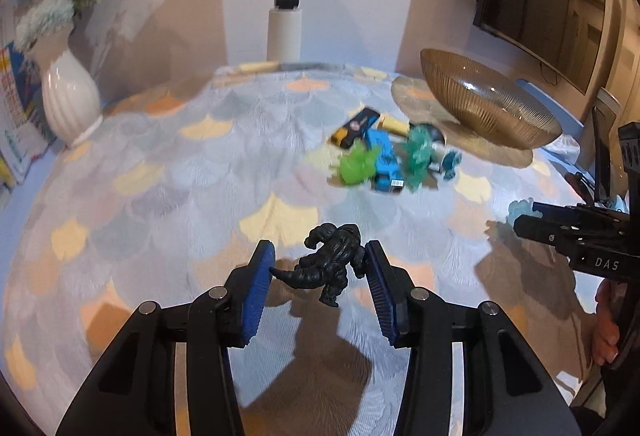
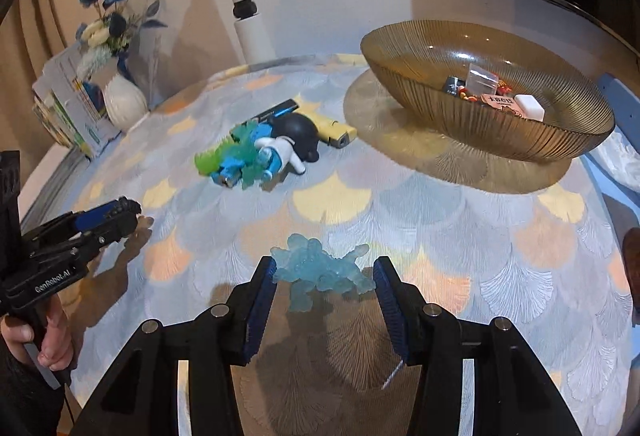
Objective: Organize rigid objects
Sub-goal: 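Grasp the black dragon figurine with the left tool while the right tool grasps the translucent blue figure, then carry both figures over the amber bowl and open both tools to release them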
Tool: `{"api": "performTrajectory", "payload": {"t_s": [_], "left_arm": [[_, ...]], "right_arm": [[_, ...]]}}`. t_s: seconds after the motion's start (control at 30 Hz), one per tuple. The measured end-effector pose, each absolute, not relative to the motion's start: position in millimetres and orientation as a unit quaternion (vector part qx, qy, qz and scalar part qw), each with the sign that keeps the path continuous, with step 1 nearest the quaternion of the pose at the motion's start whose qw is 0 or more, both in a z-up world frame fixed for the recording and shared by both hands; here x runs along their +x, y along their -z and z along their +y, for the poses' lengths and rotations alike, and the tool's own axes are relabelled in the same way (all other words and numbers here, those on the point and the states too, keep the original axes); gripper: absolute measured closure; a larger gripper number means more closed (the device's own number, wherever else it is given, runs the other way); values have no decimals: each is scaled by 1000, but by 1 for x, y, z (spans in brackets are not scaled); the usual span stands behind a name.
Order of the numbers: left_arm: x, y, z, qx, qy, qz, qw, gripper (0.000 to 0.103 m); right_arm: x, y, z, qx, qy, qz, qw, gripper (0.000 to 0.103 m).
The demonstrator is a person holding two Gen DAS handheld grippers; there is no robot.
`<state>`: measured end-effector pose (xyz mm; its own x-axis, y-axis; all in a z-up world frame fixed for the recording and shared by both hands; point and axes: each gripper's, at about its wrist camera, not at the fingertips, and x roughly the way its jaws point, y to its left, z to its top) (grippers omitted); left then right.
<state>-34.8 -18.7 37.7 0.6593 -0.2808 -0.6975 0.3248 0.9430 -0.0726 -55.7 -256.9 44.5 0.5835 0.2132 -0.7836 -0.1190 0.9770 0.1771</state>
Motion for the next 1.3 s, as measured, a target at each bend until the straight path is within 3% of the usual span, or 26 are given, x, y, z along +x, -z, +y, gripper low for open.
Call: {"api": "performTrajectory", "payload": {"t_s": [0.1, 0.6, 0.67, 0.73, 1.3], "left_arm": [[-37, -27, -16, 32, 153, 389, 908, 60], [-43, -29, -16, 34, 153, 373, 915, 60], [-43, -29, -15, 30, 155, 373, 914, 60], [-42, -29, -15, 31, 154, 374, 914, 60], [-39, -27, -30, 74, 133, 388, 909, 60]], "right_arm": [[-53, -40, -252, 44, -93, 452, 886, 48], [-49, -31, -238, 1, -74, 467, 881, 44], [-50, -31, -238, -2, -73, 466, 882, 45], [-51, -32, -234, -14, -71, 464, 883, 55], [-70, -54, -237, -10, -68, 398, 915, 55]]}}
